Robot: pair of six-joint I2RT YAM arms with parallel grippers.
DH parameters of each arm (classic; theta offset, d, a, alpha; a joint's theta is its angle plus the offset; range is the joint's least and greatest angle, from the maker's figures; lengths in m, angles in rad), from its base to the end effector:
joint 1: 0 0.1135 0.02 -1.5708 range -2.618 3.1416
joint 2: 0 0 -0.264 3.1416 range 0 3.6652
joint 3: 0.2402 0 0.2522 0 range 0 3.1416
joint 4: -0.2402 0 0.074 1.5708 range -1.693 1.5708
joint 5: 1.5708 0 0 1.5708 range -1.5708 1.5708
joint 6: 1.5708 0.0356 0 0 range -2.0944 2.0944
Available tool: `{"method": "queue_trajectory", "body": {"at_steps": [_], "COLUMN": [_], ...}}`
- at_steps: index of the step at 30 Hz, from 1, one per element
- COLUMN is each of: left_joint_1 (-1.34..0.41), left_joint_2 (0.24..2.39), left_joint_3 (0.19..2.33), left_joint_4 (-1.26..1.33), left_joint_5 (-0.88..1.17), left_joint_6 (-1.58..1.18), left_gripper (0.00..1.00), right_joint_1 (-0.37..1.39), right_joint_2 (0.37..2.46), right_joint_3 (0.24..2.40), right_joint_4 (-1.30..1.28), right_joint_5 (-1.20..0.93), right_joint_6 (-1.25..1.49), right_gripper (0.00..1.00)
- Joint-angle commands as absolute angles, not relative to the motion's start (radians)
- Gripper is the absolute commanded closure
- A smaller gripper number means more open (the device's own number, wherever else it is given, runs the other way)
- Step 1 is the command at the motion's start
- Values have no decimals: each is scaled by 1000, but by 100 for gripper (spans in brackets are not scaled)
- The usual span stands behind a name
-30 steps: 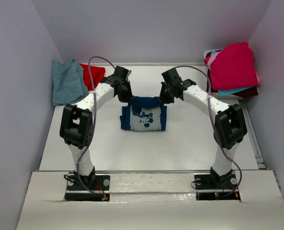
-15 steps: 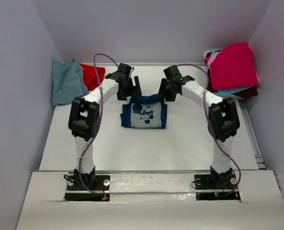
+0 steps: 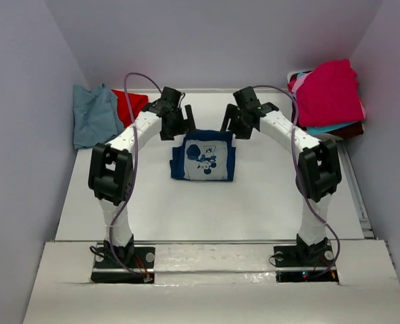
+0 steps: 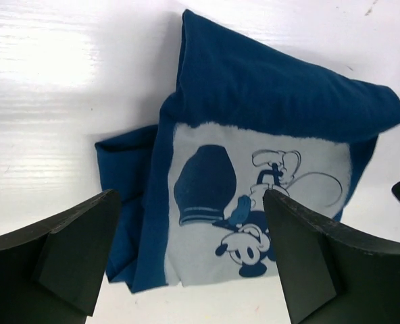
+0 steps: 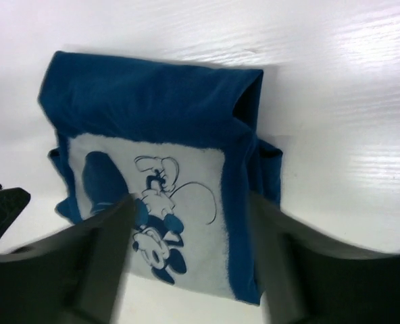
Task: Fold and stack the t-shirts
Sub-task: Fold the tshirt
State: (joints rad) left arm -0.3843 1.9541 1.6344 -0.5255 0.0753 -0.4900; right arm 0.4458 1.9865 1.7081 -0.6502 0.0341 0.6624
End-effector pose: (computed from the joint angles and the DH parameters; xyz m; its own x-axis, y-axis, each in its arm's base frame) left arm 0.4095 -0.1685 0.2564 -0.8097 -0.1788 -0.5590 0.0443 0.9311 -0.3620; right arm 0.4014 0.1905 0.2576 -0.8234 0.2877 -0.4891 0.1191 0.9303 0.3468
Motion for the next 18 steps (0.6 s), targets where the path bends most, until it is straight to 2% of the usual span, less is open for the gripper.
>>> {"method": "queue_trajectory", "body": {"at_steps": [1,2,5,14,18], "left_joint_1": [-380,-393,-402,-413,-413], "left_joint_2": [1810,1807,1827,2048,2138], "left_joint_3": [1586,1577,1585,1724,1849], "left_joint_4": [-572,-575,-580,-621,-652], "left_joint_5": [77,80,89,138,143], "left_joint_6": [-477,-476,-469,-456,-446], "left_gripper": [1,1,1,1,1], "right_joint_1": [448,448,448,448,448], "right_joint_2": [1904,1908,1942,2078,2130], "right_joint_3": [1691,1677,1658,1700,1758], "right_joint_4": [-660,-658,-637,-635,-658], "right_joint_5": [-81,-104,-184,-249,-235], "right_joint_6": [692,695,709,709,696], "right_gripper": [47,66,91,93,93]}}
